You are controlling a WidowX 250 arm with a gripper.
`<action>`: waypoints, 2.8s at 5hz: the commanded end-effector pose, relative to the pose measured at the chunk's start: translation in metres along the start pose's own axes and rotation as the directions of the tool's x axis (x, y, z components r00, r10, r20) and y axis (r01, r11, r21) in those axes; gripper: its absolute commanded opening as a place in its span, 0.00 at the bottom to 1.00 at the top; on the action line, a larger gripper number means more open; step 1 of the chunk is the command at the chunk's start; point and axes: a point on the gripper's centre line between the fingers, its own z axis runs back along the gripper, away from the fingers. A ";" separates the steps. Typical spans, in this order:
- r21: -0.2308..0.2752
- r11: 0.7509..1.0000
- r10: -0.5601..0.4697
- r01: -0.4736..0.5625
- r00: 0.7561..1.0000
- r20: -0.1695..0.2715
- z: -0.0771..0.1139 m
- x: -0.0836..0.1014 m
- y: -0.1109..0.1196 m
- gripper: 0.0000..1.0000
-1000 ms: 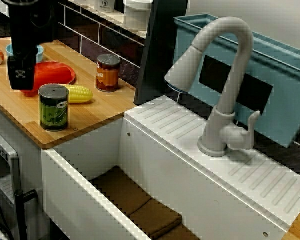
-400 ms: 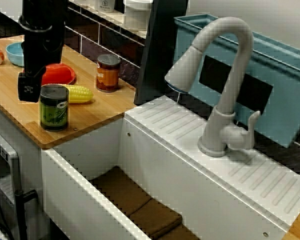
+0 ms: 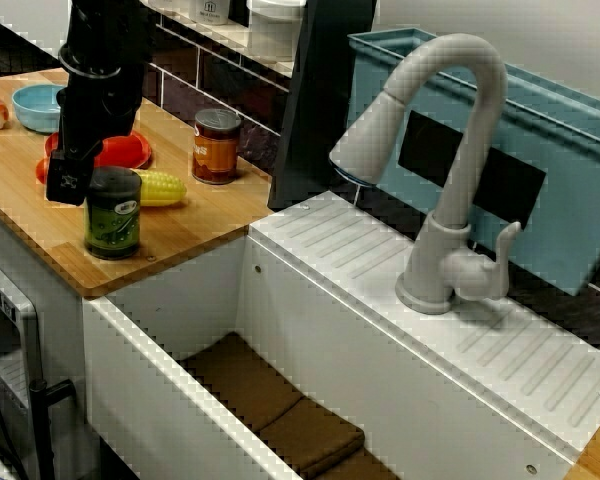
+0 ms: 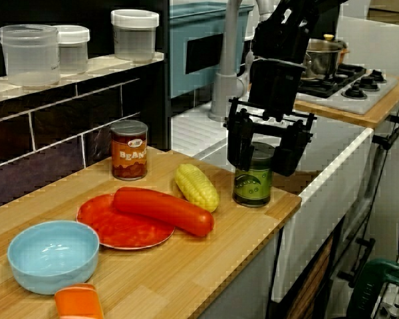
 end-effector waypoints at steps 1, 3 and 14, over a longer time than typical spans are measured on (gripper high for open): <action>0.033 0.999 0.021 -0.020 1.000 -0.009 0.002 0.002 0.015 1.00; 0.016 1.000 0.026 -0.026 0.999 -0.024 -0.001 0.005 0.015 1.00; -0.271 0.961 -0.065 0.062 0.998 -0.003 -0.005 0.056 -0.006 1.00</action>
